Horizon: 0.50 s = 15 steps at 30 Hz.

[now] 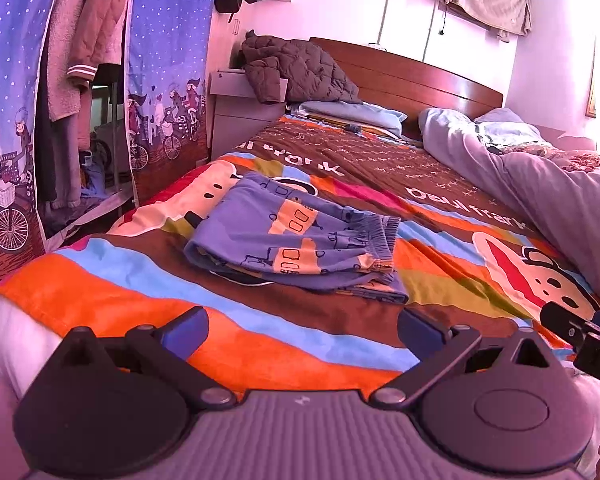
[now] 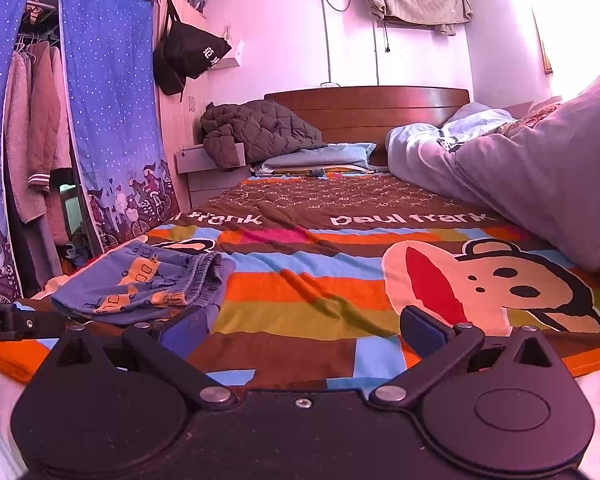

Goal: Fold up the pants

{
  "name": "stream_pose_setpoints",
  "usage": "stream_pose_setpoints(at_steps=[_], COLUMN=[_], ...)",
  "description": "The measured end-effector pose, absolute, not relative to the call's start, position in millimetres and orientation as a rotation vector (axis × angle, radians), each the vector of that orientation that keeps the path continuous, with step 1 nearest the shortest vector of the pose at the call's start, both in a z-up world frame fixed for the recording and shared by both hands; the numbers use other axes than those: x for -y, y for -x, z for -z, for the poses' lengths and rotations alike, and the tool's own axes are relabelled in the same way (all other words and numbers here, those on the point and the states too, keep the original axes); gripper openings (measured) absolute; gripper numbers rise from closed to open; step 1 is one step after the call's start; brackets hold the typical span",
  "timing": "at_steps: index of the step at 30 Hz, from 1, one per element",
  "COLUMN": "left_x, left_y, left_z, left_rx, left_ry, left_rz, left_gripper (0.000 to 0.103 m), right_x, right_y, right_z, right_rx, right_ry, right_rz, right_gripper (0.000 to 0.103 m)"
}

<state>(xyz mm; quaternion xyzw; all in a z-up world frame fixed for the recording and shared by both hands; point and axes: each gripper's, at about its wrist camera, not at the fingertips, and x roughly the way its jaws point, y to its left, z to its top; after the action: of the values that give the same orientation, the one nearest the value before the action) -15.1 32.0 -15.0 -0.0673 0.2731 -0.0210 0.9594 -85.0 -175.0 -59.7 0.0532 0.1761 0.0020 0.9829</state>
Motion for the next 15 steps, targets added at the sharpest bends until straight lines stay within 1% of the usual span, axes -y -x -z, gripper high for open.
stream_pose_setpoints(at_steps=[15], left_x=[-33.8], left_y=[16.2], left_z=[14.0], left_rx=[-0.552], left_ry=[0.135], left_rz=[0.037], left_gripper=[0.103], right_x=[176.0], right_y=[87.3], right_z=[59.7], right_rx=[-0.346], right_ry=[-0.116], right_rz=[-0.003], right_gripper=[0.102])
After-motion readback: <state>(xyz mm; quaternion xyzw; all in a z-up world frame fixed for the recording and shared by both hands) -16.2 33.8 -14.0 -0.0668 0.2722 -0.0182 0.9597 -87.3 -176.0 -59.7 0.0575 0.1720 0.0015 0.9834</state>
